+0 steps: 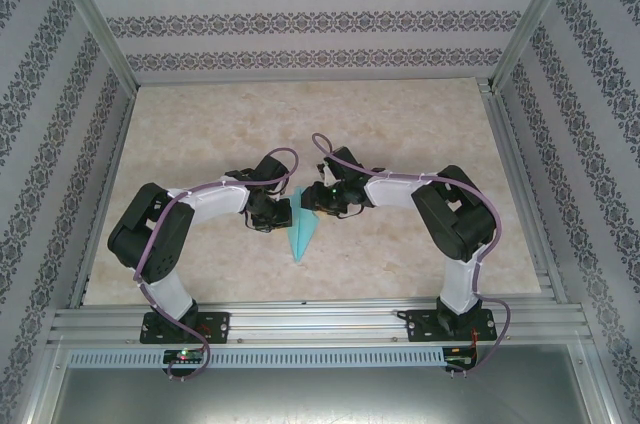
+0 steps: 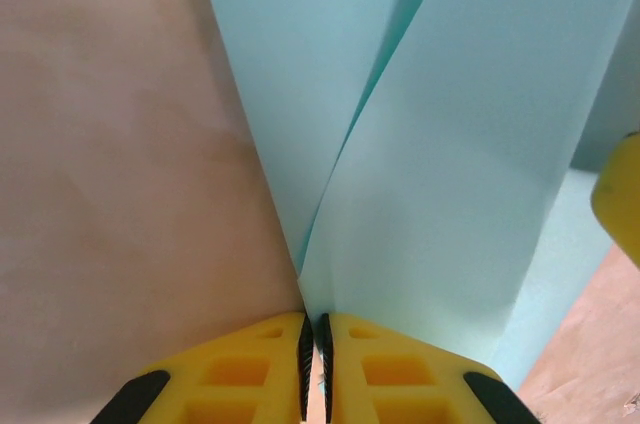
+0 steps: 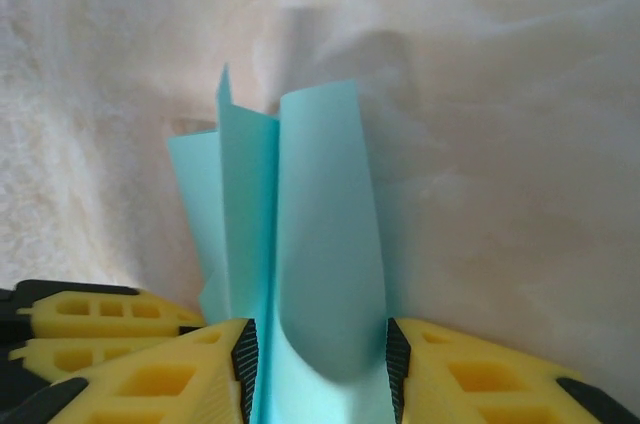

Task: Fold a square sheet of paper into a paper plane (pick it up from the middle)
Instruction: Turn over the paper at the center of the table.

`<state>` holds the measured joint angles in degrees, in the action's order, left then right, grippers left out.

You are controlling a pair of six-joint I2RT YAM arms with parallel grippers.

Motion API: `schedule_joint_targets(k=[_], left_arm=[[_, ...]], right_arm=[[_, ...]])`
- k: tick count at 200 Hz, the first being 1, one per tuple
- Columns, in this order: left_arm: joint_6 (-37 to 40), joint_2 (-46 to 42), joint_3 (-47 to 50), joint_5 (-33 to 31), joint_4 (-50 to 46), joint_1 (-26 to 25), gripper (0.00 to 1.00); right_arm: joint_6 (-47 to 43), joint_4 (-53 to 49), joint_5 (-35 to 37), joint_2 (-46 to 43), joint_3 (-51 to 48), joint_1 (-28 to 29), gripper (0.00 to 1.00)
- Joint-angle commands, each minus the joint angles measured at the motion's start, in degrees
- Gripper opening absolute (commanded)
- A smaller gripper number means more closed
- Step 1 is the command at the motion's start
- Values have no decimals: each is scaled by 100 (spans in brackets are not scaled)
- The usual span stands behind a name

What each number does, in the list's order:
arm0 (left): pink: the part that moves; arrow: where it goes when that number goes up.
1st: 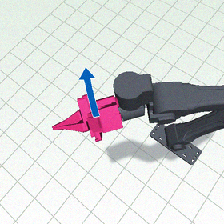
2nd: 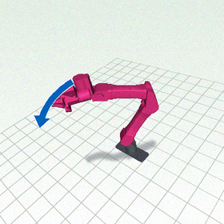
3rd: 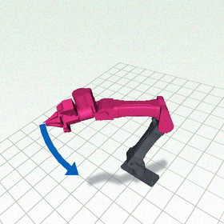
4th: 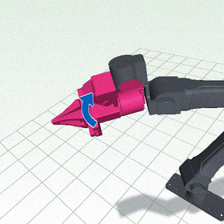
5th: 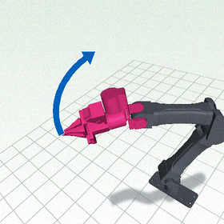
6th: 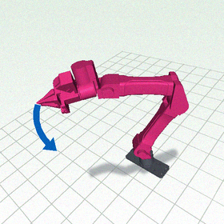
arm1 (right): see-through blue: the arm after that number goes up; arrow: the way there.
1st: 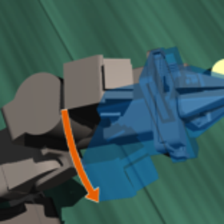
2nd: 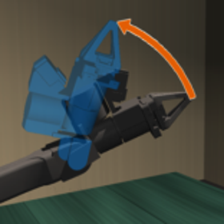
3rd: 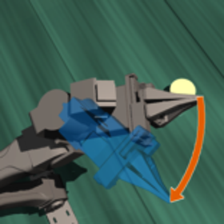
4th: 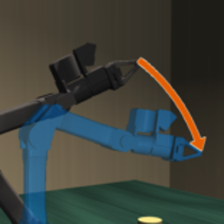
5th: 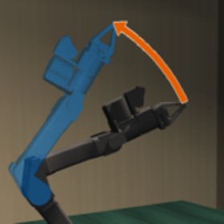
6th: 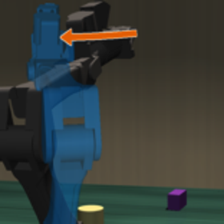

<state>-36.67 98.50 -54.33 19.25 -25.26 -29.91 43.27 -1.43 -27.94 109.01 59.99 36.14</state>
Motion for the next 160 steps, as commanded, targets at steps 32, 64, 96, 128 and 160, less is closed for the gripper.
schedule_joint_targets(k=[32, 64, 96, 128, 160], left_arm=[[-66, 21, 201, -120, -129, -32, 15], [-95, 3, 243, -125, -105, -37, 15], [-122, -48, 277, -164, -94, -41, 15], [-137, -61, 297, -197, -103, -35, 15], [-166, -116, 331, -194, -68, -40, 15]], right_arm=[[345, 939, -680, -17, -401, -175, 42], [705, 1634, -1164, 156, -468, -73, 42], [771, 1712, -1140, 110, -549, -6, 42], [883, 1697, -884, -35, -777, 34, 43], [1091, 1834, -591, -285, -1114, 109, 44]])
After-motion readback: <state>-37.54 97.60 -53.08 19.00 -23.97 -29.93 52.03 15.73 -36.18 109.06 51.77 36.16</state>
